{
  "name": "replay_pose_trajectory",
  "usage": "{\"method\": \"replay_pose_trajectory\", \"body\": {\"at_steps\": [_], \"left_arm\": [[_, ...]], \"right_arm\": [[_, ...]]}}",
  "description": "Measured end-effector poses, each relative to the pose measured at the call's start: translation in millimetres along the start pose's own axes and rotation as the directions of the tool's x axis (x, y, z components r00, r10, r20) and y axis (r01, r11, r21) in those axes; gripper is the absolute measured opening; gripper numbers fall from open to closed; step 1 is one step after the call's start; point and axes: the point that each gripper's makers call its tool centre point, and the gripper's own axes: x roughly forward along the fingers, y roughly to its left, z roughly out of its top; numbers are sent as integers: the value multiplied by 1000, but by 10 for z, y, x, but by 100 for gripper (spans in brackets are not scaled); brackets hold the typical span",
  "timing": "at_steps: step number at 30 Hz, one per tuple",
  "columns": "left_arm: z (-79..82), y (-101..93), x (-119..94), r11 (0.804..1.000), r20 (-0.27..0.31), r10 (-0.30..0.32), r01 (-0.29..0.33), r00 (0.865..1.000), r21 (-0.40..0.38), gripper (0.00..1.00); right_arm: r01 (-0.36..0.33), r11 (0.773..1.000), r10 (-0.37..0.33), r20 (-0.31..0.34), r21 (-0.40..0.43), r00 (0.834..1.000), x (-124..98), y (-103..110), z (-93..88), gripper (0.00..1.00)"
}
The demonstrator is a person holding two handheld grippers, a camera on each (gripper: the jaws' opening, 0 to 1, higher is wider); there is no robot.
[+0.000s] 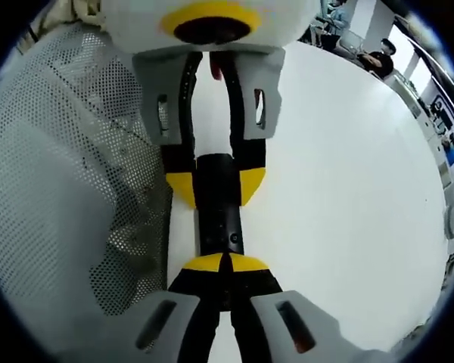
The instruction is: Press the specified remote control buttons in sequence, fully releasing each button before pressing the next.
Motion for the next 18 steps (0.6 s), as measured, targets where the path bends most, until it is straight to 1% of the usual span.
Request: {"method": "replay_pose_trajectory", "body": {"at_steps": [2, 5, 7, 8, 10, 12, 15, 18], "left_arm": [[-1, -1, 1, 1000, -4, 2, -2, 1000, 1, 25], [-1, -1, 1, 1000, -4, 2, -2, 1000, 0, 25], [0, 0, 0, 1000, -2, 2, -2, 1000, 0, 25], [-1, 1, 0, 1000, -1, 2, -2, 1000, 0, 25], [0, 1, 0, 1000, 0, 2, -2, 1000, -1, 25], [0, -2, -1, 1000, 1, 1, -1, 1000, -2, 24], [1, 1, -1, 1000, -1, 1, -1, 1000, -11, 24], [2, 1, -3, 1000, -1, 1, -1, 1000, -11, 24]], "right_arm": [[1, 1000, -2, -20, -30, 1000, 4, 14, 4, 0], [-1, 1000, 1, -17, -30, 1000, 1, 6, -3, 0], [-19, 999, 18, 30, 26, 999, -1, 8, 3, 0], [-33, 996, 29, 60, 80, 998, -10, 2, -3, 0], [-42, 992, 32, 87, 116, 996, -12, -9, -9, 0], [-34, 994, 25, 87, 107, 996, -19, -3, -18, 0], [-11, 997, 5, 80, 72, 997, -16, 18, -3, 0], [-8, 998, 4, 79, 56, 997, -13, 5, -5, 0]]}}
